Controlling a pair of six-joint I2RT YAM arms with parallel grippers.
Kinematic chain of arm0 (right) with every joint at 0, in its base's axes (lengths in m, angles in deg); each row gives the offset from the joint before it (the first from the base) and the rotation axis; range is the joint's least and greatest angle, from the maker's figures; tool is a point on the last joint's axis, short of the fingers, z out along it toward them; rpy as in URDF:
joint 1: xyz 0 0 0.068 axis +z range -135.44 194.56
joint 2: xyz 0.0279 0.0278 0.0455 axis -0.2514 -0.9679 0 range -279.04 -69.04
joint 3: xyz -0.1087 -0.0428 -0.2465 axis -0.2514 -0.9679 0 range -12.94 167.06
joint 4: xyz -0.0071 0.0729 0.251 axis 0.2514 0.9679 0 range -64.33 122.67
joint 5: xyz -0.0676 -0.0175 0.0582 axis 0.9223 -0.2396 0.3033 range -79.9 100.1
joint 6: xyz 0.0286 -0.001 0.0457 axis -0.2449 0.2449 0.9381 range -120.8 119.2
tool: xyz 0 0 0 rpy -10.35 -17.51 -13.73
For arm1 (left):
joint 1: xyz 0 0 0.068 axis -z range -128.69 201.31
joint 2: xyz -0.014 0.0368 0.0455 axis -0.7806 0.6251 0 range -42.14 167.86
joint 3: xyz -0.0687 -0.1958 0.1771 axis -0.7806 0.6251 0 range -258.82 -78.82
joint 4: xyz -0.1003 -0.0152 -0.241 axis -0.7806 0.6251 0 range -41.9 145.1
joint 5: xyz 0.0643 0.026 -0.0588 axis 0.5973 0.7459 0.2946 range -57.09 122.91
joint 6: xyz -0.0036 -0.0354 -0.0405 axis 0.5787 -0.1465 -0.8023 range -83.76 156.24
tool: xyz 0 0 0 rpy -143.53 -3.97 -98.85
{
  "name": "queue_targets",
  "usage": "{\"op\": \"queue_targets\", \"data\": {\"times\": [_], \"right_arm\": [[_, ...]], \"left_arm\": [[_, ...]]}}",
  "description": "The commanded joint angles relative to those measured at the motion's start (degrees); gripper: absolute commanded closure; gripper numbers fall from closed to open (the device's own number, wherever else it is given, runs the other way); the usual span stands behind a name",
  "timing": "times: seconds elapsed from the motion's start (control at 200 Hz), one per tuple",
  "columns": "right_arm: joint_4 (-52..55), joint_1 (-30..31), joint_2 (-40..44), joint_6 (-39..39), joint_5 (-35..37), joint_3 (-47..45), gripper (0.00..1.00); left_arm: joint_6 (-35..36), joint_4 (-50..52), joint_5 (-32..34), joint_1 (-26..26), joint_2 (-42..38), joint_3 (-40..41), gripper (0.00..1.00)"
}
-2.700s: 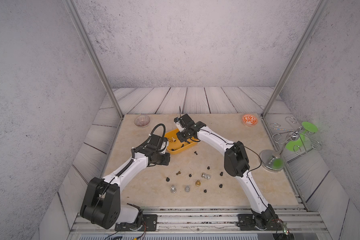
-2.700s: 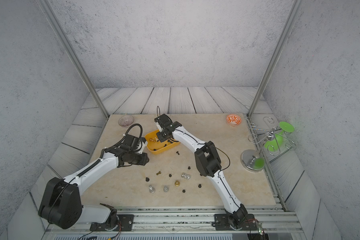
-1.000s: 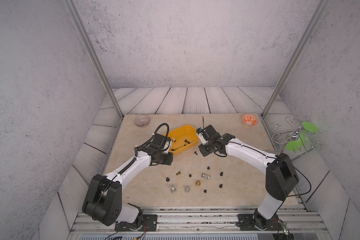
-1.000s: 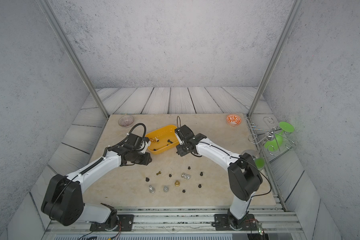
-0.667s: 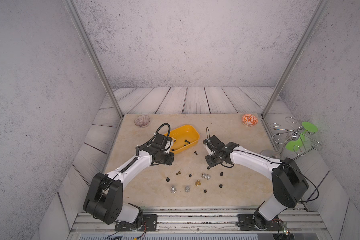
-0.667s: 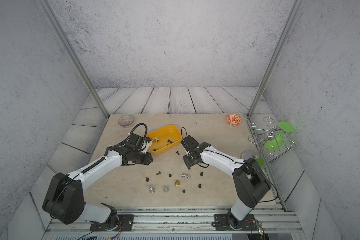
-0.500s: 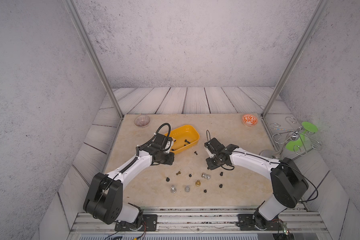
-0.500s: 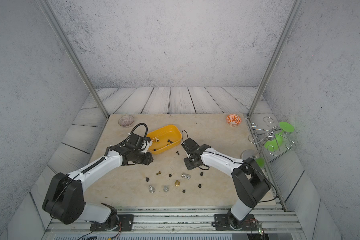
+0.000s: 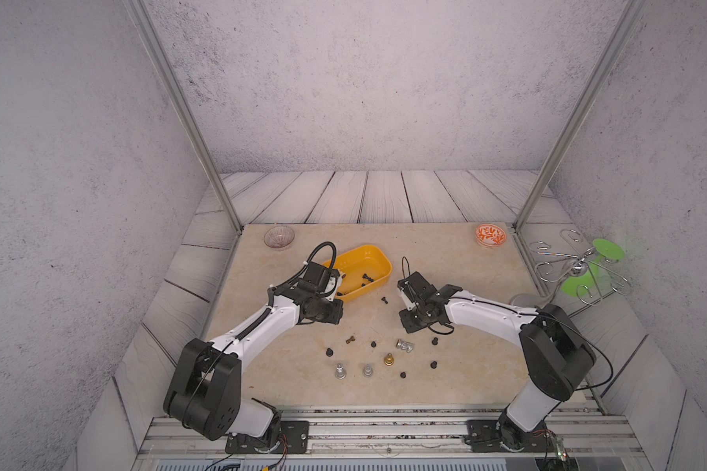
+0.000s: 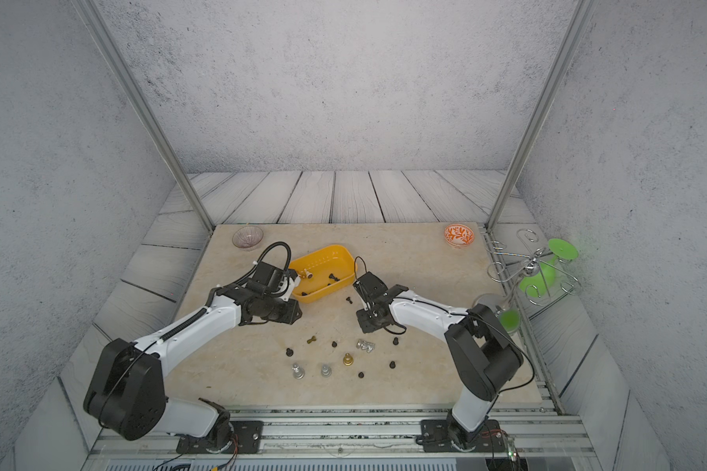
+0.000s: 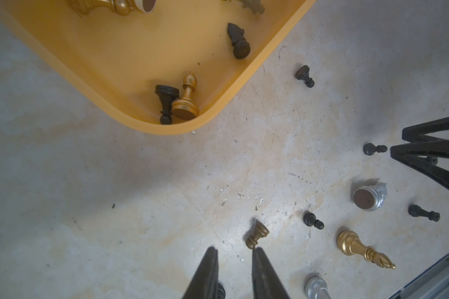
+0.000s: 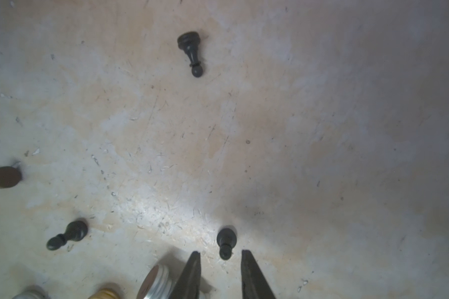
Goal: Put the chess pieces into the storage box
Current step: Pick up the chess piece at the center of the board.
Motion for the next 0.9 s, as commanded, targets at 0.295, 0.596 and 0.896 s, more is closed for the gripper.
{"op": "queue_targets", "data": {"times": [0.295,0.596,0.896], "right_arm": [[-0.5,0.3,-5.0,1.7,0.5,-0.9,0.73],[-0.9,0.3,-6.2,2.7,1.2,-1.1,0.77],[-0.3,0.3,-5.5,2.7,1.3,0.1,0.86]], "left_arm": [[-0.5,-0.1,-0.3,0.5,0.4,-0.1,0.73],[-0.4,-0.4,-0.6,0.5,0.8,-0.5,0.73],[0.0,-0.5,-0.6,0.5,0.8,-0.8,0.73]]}}
